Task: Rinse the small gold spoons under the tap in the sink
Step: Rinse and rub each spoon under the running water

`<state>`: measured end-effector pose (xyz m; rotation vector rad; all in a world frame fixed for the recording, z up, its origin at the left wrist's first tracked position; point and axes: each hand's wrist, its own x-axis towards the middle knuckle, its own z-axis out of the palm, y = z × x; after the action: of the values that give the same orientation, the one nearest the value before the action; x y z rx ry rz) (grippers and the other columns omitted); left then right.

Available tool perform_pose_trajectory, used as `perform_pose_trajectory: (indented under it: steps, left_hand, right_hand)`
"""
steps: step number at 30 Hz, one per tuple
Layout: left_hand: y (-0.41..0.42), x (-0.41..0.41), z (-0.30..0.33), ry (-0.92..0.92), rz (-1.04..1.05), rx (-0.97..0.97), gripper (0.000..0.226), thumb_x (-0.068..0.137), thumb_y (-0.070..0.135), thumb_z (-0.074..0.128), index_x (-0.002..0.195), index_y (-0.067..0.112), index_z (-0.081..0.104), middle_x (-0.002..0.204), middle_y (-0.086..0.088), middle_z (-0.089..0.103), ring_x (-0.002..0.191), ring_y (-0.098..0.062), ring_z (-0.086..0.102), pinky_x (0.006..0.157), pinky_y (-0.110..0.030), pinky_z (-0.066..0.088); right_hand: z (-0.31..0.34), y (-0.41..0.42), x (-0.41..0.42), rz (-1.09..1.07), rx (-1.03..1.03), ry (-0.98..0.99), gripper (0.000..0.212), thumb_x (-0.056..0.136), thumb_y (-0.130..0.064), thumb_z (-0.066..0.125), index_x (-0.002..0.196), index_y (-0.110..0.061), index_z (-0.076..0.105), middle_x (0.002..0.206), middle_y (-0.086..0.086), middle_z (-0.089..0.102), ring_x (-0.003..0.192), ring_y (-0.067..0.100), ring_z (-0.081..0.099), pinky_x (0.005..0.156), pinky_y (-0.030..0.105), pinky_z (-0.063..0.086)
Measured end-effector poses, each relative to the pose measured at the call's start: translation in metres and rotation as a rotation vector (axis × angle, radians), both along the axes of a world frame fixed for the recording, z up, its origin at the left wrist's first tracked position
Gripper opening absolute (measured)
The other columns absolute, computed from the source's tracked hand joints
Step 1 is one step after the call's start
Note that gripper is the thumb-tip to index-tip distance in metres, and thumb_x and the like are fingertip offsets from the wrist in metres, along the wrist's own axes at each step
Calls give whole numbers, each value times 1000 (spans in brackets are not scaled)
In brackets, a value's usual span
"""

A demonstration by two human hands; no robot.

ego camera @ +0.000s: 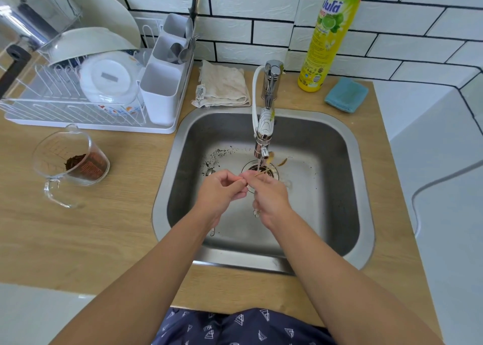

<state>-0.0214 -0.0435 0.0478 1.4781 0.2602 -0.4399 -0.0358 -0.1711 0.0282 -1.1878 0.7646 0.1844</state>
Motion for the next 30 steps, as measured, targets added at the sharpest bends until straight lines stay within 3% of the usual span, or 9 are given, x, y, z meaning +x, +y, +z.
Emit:
perform_pose_trajectory:
  steps: [3,6,12,14,16,20,24,26,30]
  left_hand:
    - [5,-1,-2,-30,15,10,6,86,-3,72,88,-5,66,78,-12,73,71,-17,71,71,-25,60]
    - [5,-4,-2,-24,36,-12,8,86,-3,71,90,-8,65,84,-15,73,74,-18,71,74,-27,61]
    - [9,-1,0,200,1,-183,6,91,6,68,88,3,64,87,-16,72,70,-14,70,69,-24,59]
    - [12,1,-1,255,18,-206,3,90,-2,66,91,0,64,87,-15,71,68,-13,71,65,-21,59]
    - [11,2,-2,267,67,-202,9,87,-9,66,91,-3,63,85,-17,71,67,-15,73,63,-22,59]
    - [10,2,-1,256,76,-193,13,83,-11,70,90,-3,64,85,-14,76,73,-21,75,64,-24,60]
    - [14,2,0,258,81,-173,14,82,-10,72,91,-4,63,79,-16,74,72,-23,75,62,-25,59]
    - [14,2,2,254,82,-160,14,82,-11,71,91,-4,63,76,-15,73,71,-23,75,61,-25,59]
    - [10,2,6,239,54,-155,13,83,-13,70,88,-4,62,78,-15,73,70,-23,75,61,-26,60]
  right_hand:
    - [2,-9,4,-16,29,-8,13,90,-20,78,95,-8,78,58,-9,59,35,5,24,34,21,20]
    - [2,-24,14,-142,62,-33,15,94,-23,74,82,-13,76,92,2,77,36,3,26,34,18,23]
    - [4,-25,19,-113,61,-91,17,99,-18,67,83,-16,69,106,9,78,33,1,30,34,16,25]
    - [3,-27,19,-92,81,-107,16,102,-17,63,86,-16,66,114,10,77,33,1,30,34,16,25]
    - [1,-22,15,-28,43,-91,14,101,-21,65,92,-12,70,104,6,77,35,3,26,36,19,24]
    - [-10,-2,-2,147,-11,-46,16,95,-21,73,103,-7,75,64,-3,64,38,6,25,39,21,22]
    - [-4,-20,10,-26,0,-67,14,95,-23,74,84,-15,78,88,-4,76,38,2,29,40,18,25]
    - [-4,-27,15,-95,17,-67,14,93,-21,76,81,-15,77,75,-5,69,38,4,25,38,18,22]
    - [-8,-4,2,140,-19,-46,11,88,-21,80,95,-15,77,63,-5,61,38,5,27,37,20,23]
